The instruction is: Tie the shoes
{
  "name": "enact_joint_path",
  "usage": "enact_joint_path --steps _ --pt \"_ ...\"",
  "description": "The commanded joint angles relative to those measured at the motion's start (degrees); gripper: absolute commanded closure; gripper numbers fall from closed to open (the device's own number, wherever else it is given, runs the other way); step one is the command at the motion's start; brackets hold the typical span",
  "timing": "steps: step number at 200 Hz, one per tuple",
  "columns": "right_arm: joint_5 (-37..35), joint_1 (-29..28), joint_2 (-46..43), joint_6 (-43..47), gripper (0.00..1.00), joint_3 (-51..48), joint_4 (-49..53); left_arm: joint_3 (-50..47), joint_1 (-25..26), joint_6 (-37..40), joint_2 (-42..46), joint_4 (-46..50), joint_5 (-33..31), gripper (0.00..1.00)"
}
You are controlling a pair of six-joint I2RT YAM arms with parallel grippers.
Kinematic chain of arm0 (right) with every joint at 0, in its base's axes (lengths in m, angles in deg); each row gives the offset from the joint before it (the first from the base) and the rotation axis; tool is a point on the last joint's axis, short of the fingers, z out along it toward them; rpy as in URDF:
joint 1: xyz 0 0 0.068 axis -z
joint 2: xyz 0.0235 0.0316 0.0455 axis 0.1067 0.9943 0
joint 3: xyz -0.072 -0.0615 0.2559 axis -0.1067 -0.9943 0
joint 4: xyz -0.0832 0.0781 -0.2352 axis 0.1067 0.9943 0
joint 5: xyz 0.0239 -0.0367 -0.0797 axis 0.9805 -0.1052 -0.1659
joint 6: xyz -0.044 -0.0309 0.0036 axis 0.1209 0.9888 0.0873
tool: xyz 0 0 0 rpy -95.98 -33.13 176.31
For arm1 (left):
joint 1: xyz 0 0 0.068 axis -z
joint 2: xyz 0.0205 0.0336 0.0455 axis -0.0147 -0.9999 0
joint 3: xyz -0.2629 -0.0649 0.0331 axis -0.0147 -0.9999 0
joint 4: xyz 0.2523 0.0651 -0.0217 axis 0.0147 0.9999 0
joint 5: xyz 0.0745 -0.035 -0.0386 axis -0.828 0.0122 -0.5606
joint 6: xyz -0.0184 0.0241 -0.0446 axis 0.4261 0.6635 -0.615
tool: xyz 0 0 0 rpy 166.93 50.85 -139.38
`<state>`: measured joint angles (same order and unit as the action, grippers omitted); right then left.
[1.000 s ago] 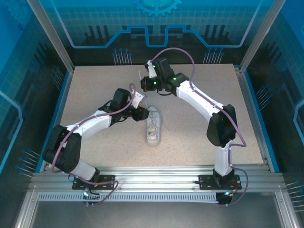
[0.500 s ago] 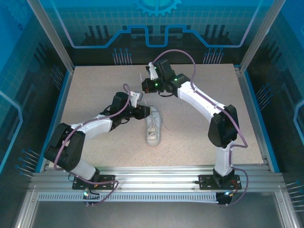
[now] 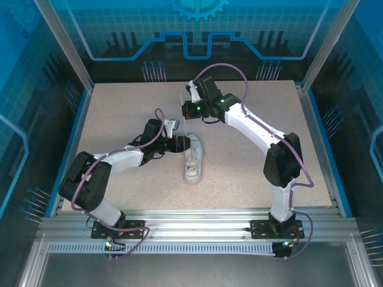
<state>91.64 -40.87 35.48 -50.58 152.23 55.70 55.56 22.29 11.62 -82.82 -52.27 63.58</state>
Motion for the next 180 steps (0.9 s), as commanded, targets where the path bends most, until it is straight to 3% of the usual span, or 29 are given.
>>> enact_joint_path --steps 1,70,134,156,180 --pt "-3.1 -0.3 -1.2 1.6 1.00 1.3 2.7 -0.7 1.5 -3.1 2.7 3.1 -1.0 0.42" --pt "-6.0 -0.9 -1.4 2.2 1.00 1.9 4.3 0.0 4.9 -10.5 0.1 3.0 -5.5 0.48" --pt "-6.3 -1.3 -1.4 2.5 1.00 2.4 5.1 3.1 6.1 -14.3 -6.3 2.2 -5.2 0.54" --pt "-6.2 -1.4 -1.3 2.7 1.00 2.5 5.2 3.2 6.1 -14.8 -6.7 0.9 -5.2 0.60" --pt "-5.9 -1.4 -1.3 3.0 1.00 2.6 5.4 3.3 6.1 -13.6 -5.4 1.2 -5.5 0.75"
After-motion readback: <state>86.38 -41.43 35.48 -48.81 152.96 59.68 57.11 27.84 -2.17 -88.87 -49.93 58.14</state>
